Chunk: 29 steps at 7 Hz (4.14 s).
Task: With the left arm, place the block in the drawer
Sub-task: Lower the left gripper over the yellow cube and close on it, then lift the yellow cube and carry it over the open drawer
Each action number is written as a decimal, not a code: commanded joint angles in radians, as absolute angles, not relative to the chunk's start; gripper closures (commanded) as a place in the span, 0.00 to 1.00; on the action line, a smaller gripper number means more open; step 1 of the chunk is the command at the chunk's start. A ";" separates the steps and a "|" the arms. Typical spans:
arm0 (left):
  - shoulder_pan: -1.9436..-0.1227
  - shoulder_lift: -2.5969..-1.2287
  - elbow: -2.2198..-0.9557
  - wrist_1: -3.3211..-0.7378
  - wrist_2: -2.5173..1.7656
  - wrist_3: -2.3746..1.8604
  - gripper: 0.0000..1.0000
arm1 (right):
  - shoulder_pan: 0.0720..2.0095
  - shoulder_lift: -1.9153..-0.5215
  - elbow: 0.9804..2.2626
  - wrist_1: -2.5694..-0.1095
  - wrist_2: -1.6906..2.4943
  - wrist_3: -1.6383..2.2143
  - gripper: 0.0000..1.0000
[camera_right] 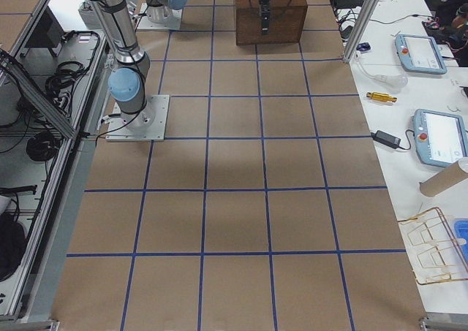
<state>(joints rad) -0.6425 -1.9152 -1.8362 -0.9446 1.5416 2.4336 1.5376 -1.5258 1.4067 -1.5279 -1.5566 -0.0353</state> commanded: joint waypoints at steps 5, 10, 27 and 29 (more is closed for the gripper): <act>-0.621 -1.979 -1.847 -0.908 1.519 2.493 0.00 | 1.537 -1.526 1.407 -1.528 -1.557 -0.035 0.00; -0.621 -2.022 -1.847 -0.862 1.519 2.491 0.00 | 1.537 -1.526 1.407 -1.528 -1.557 -0.035 0.00; -0.626 -1.956 -1.803 -0.886 1.491 2.487 1.00 | 1.539 -1.526 1.407 -1.528 -1.555 -0.035 0.00; -0.652 -1.890 -1.662 -1.150 1.490 2.442 1.00 | 1.539 -1.526 1.407 -1.528 -1.555 -0.035 0.00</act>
<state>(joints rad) -0.6366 -1.9286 -1.7481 -0.9973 1.4907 2.4722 1.5386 -1.5256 1.4067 -1.5279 -1.5563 -0.0353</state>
